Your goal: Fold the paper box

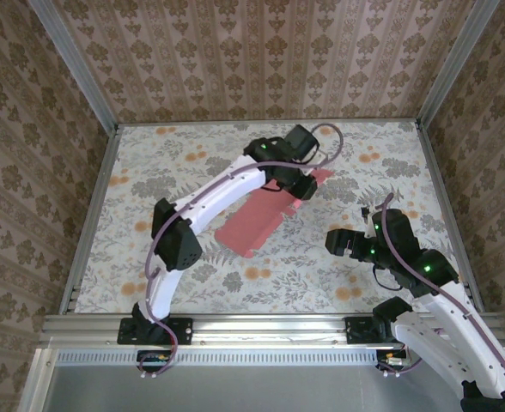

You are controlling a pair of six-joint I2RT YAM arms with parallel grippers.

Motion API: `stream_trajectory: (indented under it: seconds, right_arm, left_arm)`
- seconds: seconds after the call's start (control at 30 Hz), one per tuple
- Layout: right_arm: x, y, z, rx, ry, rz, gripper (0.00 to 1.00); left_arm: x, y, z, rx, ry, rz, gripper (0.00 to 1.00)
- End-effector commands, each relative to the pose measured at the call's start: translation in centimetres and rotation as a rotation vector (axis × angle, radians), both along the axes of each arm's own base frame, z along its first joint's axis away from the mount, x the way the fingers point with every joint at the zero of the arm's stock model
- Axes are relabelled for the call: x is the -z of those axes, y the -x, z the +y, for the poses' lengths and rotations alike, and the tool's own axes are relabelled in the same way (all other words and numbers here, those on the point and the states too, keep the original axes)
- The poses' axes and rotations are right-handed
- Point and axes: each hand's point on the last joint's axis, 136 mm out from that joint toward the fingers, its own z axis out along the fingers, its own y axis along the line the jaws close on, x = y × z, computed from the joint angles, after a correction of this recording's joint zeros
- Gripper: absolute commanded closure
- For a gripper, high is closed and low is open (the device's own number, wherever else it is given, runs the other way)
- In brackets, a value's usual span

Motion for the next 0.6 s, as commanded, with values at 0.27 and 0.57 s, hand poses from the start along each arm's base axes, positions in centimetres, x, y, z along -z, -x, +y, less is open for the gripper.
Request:
stream_trajectory:
  seconds: [0.27,0.57]
  right_arm:
    - [-5.5,-0.7,1.6,-0.041,-0.133,-0.138,0.00]
    - [-4.8,-1.6,2.6,-0.056,-0.150,-0.107,0.00]
  left_arm:
    - [-16.2,-2.3,5.0,-0.152,0.853,0.269,0.77]
    - [-4.1,-4.0,12.8,-0.411,0.795,0.355,0.75]
